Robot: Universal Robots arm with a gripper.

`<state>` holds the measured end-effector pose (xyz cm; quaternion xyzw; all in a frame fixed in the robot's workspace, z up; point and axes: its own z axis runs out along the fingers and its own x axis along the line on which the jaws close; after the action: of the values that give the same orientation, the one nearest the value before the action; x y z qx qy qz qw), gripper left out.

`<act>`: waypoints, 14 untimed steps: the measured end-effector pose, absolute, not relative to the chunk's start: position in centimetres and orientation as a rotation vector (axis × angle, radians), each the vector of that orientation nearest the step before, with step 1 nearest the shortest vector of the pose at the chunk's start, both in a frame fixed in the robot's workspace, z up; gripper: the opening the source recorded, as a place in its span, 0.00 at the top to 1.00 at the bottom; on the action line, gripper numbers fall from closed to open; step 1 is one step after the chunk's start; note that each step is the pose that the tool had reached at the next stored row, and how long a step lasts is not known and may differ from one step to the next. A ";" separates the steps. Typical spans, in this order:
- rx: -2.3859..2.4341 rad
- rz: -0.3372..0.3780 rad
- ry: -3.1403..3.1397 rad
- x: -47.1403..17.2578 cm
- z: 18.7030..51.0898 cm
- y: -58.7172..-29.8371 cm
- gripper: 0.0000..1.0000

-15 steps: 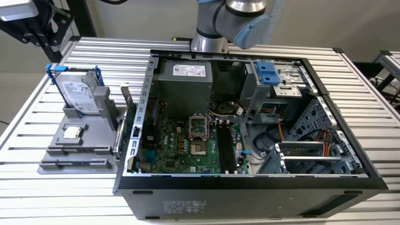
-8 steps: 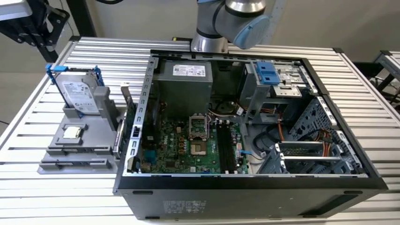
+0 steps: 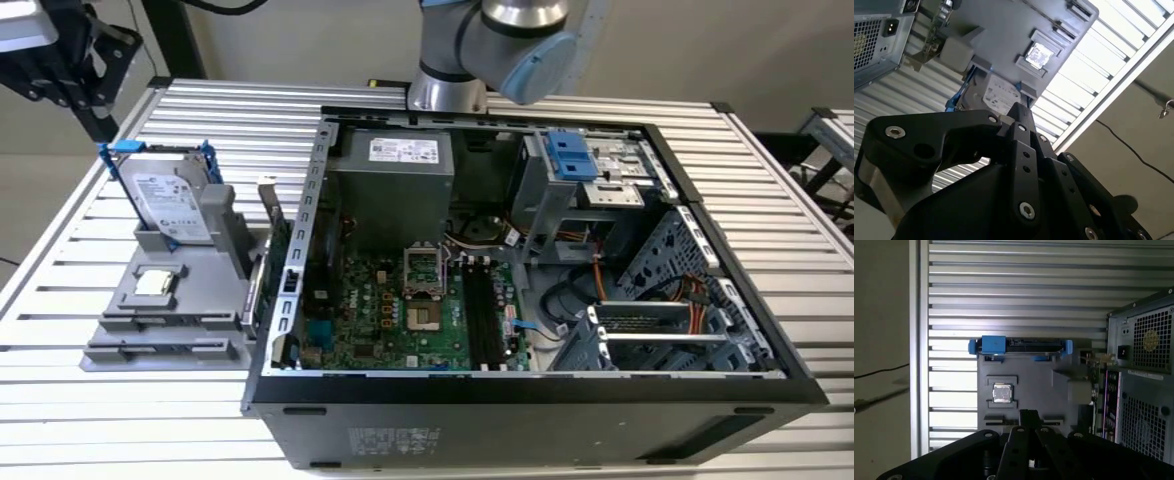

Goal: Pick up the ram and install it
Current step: 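Reach for the ram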

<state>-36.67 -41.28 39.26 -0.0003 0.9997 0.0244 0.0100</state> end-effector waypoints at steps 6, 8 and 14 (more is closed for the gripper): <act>0.000 0.076 3.121 -36.7 39.3 -42.7 1.00; 0.000 0.076 3.121 -36.7 39.3 -43.2 1.00; 0.001 0.076 3.121 -36.9 39.3 -44.8 1.00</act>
<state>-36.90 -44.76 39.25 0.0002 0.9997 0.0244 0.0101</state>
